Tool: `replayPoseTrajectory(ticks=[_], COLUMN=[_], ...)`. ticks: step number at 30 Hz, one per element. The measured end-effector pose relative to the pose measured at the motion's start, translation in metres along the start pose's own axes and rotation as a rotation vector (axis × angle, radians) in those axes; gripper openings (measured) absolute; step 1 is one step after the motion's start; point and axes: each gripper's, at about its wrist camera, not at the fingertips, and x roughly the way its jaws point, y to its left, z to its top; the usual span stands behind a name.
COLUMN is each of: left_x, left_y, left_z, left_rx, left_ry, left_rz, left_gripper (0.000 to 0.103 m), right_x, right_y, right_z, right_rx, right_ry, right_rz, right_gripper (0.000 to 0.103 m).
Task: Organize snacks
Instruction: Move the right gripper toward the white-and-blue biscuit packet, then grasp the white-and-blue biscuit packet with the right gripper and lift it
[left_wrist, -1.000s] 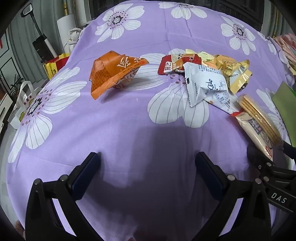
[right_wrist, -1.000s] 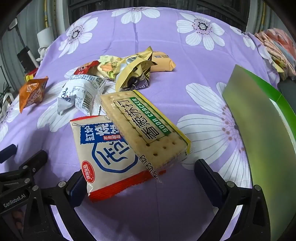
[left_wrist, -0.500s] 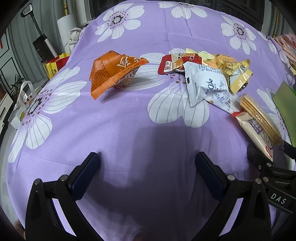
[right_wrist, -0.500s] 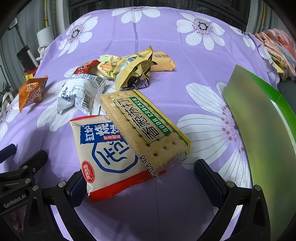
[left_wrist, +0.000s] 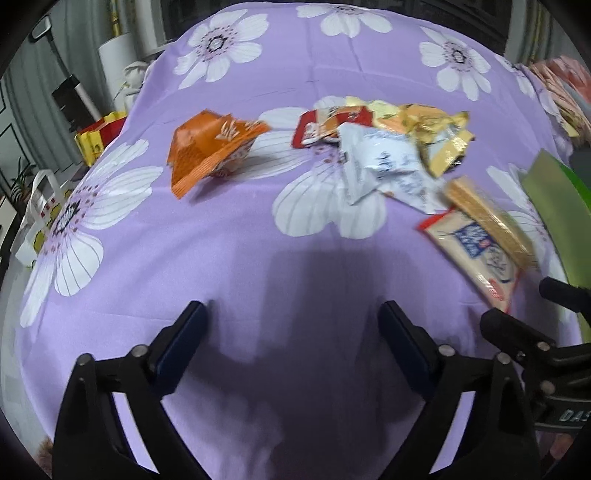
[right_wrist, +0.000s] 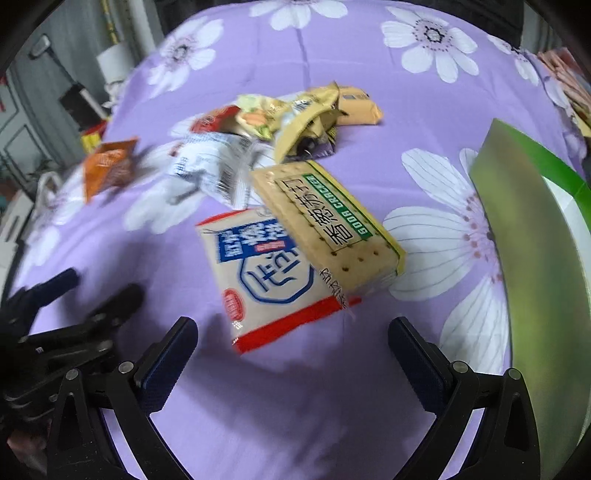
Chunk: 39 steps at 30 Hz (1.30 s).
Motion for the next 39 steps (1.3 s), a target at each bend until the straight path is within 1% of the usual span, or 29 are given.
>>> replayPoseTrajectory(ticks=[2, 4, 6, 7, 8, 9, 10, 11, 12, 13, 17, 18, 21, 22, 23, 24, 25, 27, 29, 30, 33, 34, 35, 36, 37, 39], left_x=[-0.012, -0.021, -0.027, -0.028, -0.029, -0.028, -0.027, -0.027, -0.026, -0.024, -0.019, -0.016, -0.010, -0.009, -0.008, -0.007, -0.004, 0.001, 0.009, 0.011, 0.012, 0.014, 0.014, 0.012, 0.009, 0.002], left_y=[-0.001, -0.005, -0.009, -0.011, -0.014, -0.016, -0.018, -0.021, -0.022, -0.026, -0.035, -0.037, -0.036, -0.037, -0.040, -0.043, -0.047, -0.053, -0.061, -0.064, -0.074, -0.076, -0.078, -0.080, -0.082, -0.085], left_z=[0.003, 0.005, 0.005, 0.007, 0.007, 0.007, 0.007, 0.009, 0.009, 0.009, 0.012, 0.013, 0.017, 0.018, 0.020, 0.021, 0.023, 0.024, 0.025, 0.025, 0.028, 0.028, 0.029, 0.029, 0.030, 0.031], left_rx=[-0.017, -0.039, -0.058, -0.065, -0.072, -0.081, -0.090, -0.095, -0.100, -0.096, -0.097, -0.101, -0.123, -0.124, -0.124, -0.122, -0.119, -0.116, -0.118, -0.116, -0.072, -0.064, -0.056, -0.046, -0.029, -0.003], left_ry=[-0.026, -0.043, -0.047, -0.044, -0.039, -0.031, -0.020, -0.010, 0.003, 0.018, 0.039, 0.055, 0.093, 0.105, 0.107, 0.110, 0.119, 0.134, 0.171, 0.164, 0.147, 0.148, 0.148, 0.132, 0.113, 0.074], left_rz=[-0.048, -0.122, -0.198, -0.227, -0.249, -0.268, -0.287, -0.300, -0.311, -0.317, -0.334, -0.347, -0.390, -0.408, -0.416, -0.417, -0.413, -0.425, -0.437, -0.427, -0.397, -0.406, -0.398, -0.376, -0.353, -0.323], left_gripper=[0.090, 0.090, 0.085, 0.081, 0.078, 0.075, 0.071, 0.067, 0.066, 0.064, 0.058, 0.057, 0.052, 0.051, 0.051, 0.051, 0.050, 0.049, 0.046, 0.045, 0.035, 0.029, 0.029, 0.029, 0.029, 0.028], right_x=[-0.012, -0.024, -0.031, -0.032, -0.030, -0.031, -0.030, -0.029, -0.028, -0.024, -0.008, -0.003, 0.010, 0.013, 0.015, 0.018, 0.024, 0.030, 0.037, 0.039, 0.037, 0.037, 0.036, 0.035, 0.033, 0.030], right_y=[-0.006, -0.016, -0.023, -0.027, -0.028, -0.029, -0.032, -0.033, -0.033, -0.030, -0.020, -0.020, -0.024, -0.028, -0.031, -0.033, -0.034, -0.035, -0.035, -0.033, -0.035, -0.032, -0.030, -0.028, -0.027, -0.026], right_z=[0.001, 0.002, 0.003, 0.004, 0.005, 0.007, 0.010, 0.012, 0.014, 0.018, 0.026, 0.030, 0.046, 0.051, 0.054, 0.056, 0.056, 0.055, 0.053, 0.052, 0.052, 0.051, 0.050, 0.049, 0.048, 0.045], right_rx=[0.026, 0.068, 0.102, 0.126, 0.140, 0.154, 0.176, 0.196, 0.207, 0.199, 0.168, 0.165, 0.168, 0.173, 0.176, 0.180, 0.189, 0.210, 0.219, 0.215, 0.222, 0.215, 0.210, 0.203, 0.198, 0.208], right_ry=[-0.029, -0.057, -0.075, -0.076, -0.072, -0.067, -0.060, -0.059, -0.055, -0.038, 0.045, 0.062, 0.092, 0.087, 0.085, 0.088, 0.097, 0.117, 0.143, 0.141, 0.135, 0.136, 0.141, 0.142, 0.139, 0.138], right_rz=[0.018, 0.080, 0.124, 0.148, 0.165, 0.188, 0.211, 0.217, 0.218, 0.220, 0.280, 0.271, 0.193, 0.171, 0.168, 0.175, 0.200, 0.251, 0.290, 0.285, 0.288, 0.298, 0.310, 0.300, 0.283, 0.273], right_gripper=[0.102, 0.102, 0.102, 0.102, 0.100, 0.090, 0.078, 0.071, 0.057, 0.052, 0.052, 0.052, 0.053, 0.061, 0.067, 0.080, 0.081, 0.081, 0.081, 0.081, 0.080, 0.075, 0.075, 0.073, 0.068, 0.063])
